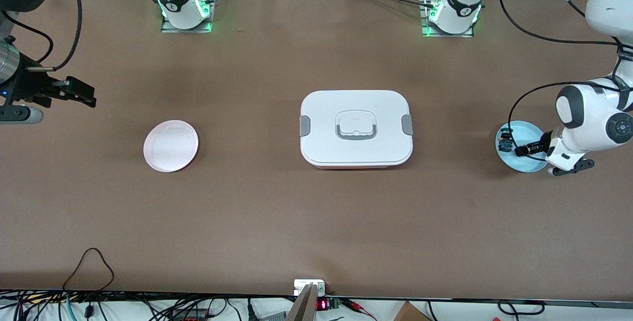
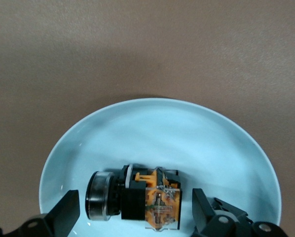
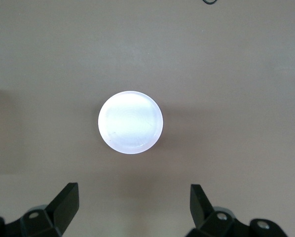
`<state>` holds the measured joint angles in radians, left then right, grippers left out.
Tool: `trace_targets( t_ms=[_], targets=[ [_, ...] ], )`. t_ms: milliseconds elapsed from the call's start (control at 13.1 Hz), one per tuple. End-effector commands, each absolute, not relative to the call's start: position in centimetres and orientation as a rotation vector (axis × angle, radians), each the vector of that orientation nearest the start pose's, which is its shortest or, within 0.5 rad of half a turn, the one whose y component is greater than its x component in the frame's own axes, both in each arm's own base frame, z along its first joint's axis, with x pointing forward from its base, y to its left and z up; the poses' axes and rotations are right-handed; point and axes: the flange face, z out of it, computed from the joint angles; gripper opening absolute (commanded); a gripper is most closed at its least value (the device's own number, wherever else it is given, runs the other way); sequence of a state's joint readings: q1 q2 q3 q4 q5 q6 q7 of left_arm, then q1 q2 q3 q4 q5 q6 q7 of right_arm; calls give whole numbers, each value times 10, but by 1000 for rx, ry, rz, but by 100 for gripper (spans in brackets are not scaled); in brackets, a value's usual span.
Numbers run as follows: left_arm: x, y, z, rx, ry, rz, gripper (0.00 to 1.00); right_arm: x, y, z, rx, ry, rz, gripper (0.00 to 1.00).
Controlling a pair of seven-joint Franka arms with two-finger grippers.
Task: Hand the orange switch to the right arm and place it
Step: 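Lower the left gripper onto the blue plate and grasp the orange switch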
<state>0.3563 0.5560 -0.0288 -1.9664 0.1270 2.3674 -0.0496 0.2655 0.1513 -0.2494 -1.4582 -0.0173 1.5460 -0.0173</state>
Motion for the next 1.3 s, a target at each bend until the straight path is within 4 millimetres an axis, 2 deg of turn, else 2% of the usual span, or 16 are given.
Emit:
trace_targets(
  t_ms=[0, 76, 229, 305, 382, 458, 687, 840, 1069, 1145, 1222],
  targets=[
    [565, 197, 172, -3052, -386, 240, 100, 595, 19, 596, -3185, -71, 79, 100],
    [564, 196, 171, -3051, -384, 256, 95, 595, 19, 597, -3183, -73, 77, 100],
    [560, 196, 172, -3052, -366, 306, 72, 595, 18, 598, -3180, -88, 75, 100],
    [560, 196, 175, -3056, -333, 324, 55, 595, 18, 596, -3178, -86, 74, 100],
    [556, 195, 174, -3061, -303, 379, 31, 595, 18, 596, -3176, -78, 77, 100],
    [557, 194, 177, -3061, -285, 412, 17, 595, 18, 596, -3177, -69, 76, 100],
    [580, 192, 227, -3057, -255, 350, 18, 596, 18, 596, -3177, -69, 76, 100],
    [593, 178, 256, -3065, -168, 404, 18, 596, 18, 596, -3180, -66, 76, 100],
    [610, 155, 302, -3094, 157, 552, 17, 595, 17, 595, -3175, -61, 91, 100],
    [613, 140, 310, -3109, 289, 594, 16, 595, 17, 595, -3176, -59, 81, 100],
    [617, 111, 318, -3120, 460, 620, 15, 595, 16, 595, -3175, -54, 88, 100]
  ],
)
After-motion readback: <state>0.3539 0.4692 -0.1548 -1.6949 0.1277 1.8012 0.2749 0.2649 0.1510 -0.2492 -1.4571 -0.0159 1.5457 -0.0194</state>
